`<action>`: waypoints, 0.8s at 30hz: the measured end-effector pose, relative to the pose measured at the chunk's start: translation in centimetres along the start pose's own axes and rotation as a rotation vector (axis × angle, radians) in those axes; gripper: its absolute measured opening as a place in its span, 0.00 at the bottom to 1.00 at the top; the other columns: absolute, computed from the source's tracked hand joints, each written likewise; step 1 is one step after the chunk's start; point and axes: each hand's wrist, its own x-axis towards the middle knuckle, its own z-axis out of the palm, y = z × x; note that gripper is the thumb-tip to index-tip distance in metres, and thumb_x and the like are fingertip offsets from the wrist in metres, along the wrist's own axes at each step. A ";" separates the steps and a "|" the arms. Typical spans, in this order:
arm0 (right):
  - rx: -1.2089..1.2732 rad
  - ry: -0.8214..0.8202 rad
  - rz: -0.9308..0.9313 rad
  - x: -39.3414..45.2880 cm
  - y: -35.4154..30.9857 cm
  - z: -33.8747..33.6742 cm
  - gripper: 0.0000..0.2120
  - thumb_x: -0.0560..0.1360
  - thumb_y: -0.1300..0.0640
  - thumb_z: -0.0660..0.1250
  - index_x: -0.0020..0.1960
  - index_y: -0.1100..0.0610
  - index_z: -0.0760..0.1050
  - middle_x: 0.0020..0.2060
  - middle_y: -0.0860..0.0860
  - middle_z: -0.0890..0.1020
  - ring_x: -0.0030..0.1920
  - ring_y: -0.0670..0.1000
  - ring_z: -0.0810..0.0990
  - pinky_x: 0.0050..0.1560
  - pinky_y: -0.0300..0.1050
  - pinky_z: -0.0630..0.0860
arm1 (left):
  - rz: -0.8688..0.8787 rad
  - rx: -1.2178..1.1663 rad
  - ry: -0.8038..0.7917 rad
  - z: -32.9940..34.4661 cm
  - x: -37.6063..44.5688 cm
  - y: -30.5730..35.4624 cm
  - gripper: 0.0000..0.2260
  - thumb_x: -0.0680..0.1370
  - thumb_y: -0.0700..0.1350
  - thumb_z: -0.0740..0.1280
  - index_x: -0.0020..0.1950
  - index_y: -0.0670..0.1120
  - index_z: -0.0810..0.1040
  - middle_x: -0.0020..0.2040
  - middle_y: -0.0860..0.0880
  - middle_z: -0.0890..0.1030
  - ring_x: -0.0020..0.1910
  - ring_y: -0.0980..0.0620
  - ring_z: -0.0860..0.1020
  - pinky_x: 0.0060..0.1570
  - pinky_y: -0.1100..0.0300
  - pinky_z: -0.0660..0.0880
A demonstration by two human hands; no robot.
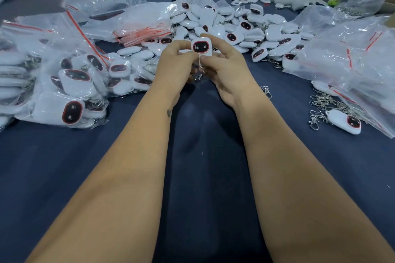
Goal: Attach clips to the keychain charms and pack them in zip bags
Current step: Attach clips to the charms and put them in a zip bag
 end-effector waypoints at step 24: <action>-0.191 0.081 0.061 0.6 0.7 0.2 0.11 0.73 0.71 0.65 0.51 0.58 0.75 0.41 0.58 0.82 0.40 0.54 0.80 0.49 0.54 0.81 | 0.018 0.059 -0.097 -0.1 -0.2 0.0 0.13 0.81 0.39 0.61 0.48 0.56 0.80 0.33 0.53 0.78 0.24 0.60 0.72 0.28 0.67 0.71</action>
